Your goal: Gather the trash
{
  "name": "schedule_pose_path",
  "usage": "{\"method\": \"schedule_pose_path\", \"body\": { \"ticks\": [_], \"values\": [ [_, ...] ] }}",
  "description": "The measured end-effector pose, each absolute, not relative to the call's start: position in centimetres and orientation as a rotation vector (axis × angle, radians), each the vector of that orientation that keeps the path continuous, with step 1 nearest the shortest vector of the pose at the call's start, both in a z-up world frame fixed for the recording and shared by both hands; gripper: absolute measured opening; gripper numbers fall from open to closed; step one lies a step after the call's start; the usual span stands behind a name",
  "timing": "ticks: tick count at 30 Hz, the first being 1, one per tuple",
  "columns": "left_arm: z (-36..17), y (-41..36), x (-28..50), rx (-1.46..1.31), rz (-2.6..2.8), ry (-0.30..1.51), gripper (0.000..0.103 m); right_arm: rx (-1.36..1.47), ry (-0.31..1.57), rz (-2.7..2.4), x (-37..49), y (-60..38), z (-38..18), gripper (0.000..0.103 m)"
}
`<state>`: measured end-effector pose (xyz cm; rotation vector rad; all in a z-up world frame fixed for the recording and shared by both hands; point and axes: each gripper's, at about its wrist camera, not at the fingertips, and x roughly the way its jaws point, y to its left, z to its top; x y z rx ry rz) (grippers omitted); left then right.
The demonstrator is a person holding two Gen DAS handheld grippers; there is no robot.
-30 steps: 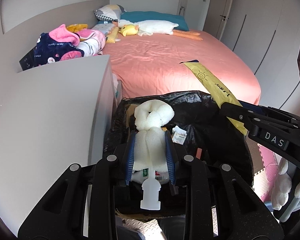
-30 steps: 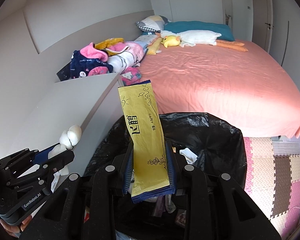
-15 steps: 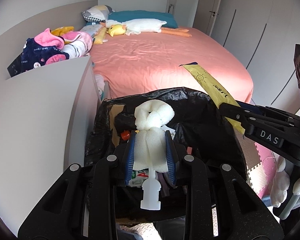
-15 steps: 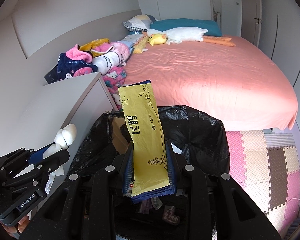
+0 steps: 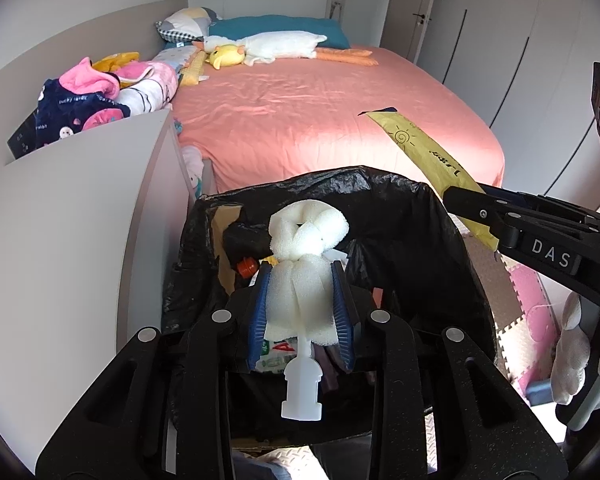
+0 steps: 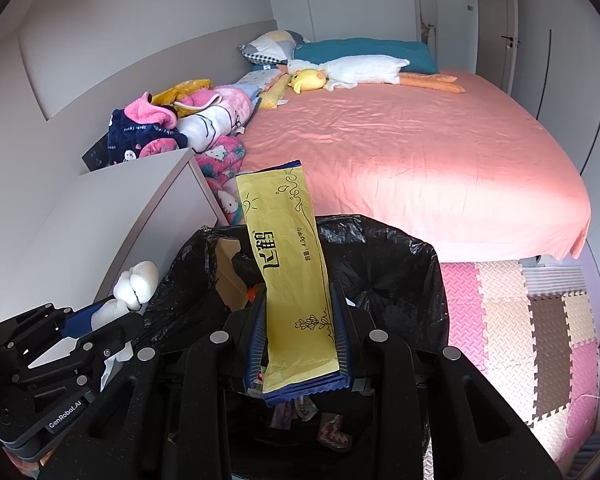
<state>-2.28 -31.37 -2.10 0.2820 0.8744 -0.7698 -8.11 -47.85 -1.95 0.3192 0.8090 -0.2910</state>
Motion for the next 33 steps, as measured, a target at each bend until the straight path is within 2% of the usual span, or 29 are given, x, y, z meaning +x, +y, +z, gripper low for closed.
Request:
{"method": "schedule_pose_path", "body": {
  "ticks": [1,2,3,4,33],
  "values": [
    [-2.1,-31.4,-2.2,0.278,-0.772,0.871,0.044,0.326,0.810,-0.294,-8.2,-48.0,-1.8,0.035],
    [-2.0,-31.3,-2.2,0.278,-0.769,0.865,0.054,0.336,0.807,-0.295,-8.2,-48.1,-1.7,0.054],
    [-2.0,-31.3,-2.3,0.282,-0.759,0.855,0.083,0.343,0.803,-0.307,-8.4,-48.2,-1.5,0.078],
    [-2.0,-31.4,-2.4,0.288,-0.745,0.834,0.097,0.339,0.794,-0.326,-8.5,-48.3,-1.3,0.084],
    [-2.4,-30.9,-2.7,0.336,-0.704,0.829,0.097,0.330,0.760,-0.339,-9.0,-47.9,-0.8,0.084]
  ]
}}
